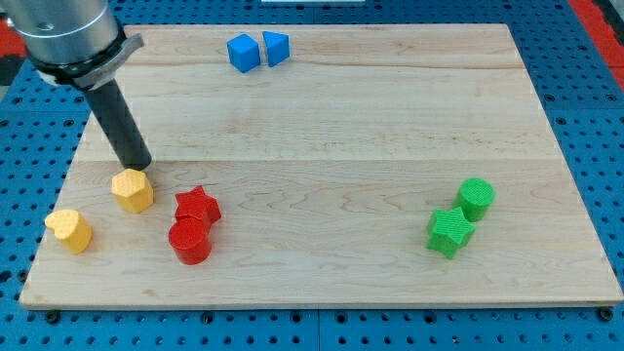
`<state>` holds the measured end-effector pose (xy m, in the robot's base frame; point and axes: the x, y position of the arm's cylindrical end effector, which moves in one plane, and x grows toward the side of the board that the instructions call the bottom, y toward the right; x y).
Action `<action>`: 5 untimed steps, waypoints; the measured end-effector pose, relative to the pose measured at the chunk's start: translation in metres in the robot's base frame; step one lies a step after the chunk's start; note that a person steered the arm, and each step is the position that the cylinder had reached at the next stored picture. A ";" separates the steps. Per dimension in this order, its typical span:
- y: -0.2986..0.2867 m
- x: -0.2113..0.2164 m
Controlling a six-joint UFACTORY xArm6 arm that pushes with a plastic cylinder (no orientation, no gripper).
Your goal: Place the hexagon to the right of the heart
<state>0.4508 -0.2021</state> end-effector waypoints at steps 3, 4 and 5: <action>0.000 -0.007; 0.000 -0.008; 0.002 -0.008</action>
